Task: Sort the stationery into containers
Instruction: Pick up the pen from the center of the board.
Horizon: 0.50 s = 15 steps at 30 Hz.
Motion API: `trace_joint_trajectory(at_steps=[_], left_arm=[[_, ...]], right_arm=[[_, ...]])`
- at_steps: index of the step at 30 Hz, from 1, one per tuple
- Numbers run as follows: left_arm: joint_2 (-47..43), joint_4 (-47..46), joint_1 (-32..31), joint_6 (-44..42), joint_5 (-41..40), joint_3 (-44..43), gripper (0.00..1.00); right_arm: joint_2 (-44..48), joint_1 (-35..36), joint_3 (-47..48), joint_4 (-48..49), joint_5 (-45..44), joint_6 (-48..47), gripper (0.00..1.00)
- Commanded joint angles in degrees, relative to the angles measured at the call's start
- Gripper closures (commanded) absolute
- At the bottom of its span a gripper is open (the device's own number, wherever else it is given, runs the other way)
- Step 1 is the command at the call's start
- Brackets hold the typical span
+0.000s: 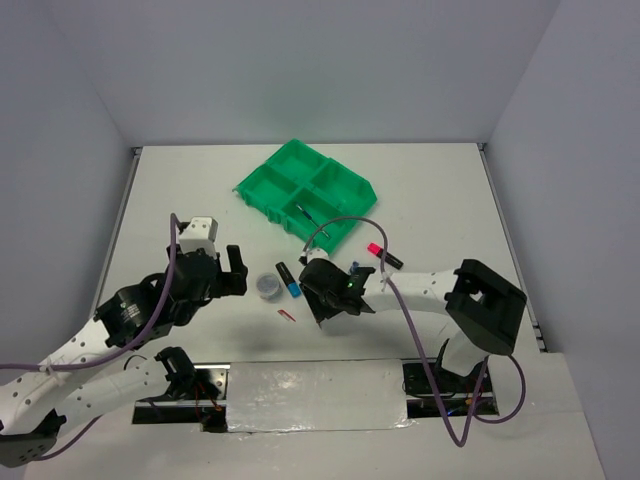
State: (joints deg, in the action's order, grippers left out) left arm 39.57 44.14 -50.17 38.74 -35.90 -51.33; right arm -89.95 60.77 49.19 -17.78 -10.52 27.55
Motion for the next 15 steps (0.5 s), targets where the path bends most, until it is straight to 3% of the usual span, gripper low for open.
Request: trace_joint_trajectory(at_steps=[1,12,15], left_arm=[[-0.2,-1.7,0.1,-2.4,1.3,-0.7,0.01],[-0.2,-2.3,0.1,-3.4,3.0,-0.5,0.01],[-0.6,-2.7,0.1,-3.7,3.4,-0.3,0.01]], right_arm=[[-1.8,0.4,1.4,3.3,1.1,0.9,0.5],[-6.4,0.7,3.9,1.3,0.9,0.5,0.55],[-6.6,0.9,4.2,1.0,0.9,0.3,0.66]])
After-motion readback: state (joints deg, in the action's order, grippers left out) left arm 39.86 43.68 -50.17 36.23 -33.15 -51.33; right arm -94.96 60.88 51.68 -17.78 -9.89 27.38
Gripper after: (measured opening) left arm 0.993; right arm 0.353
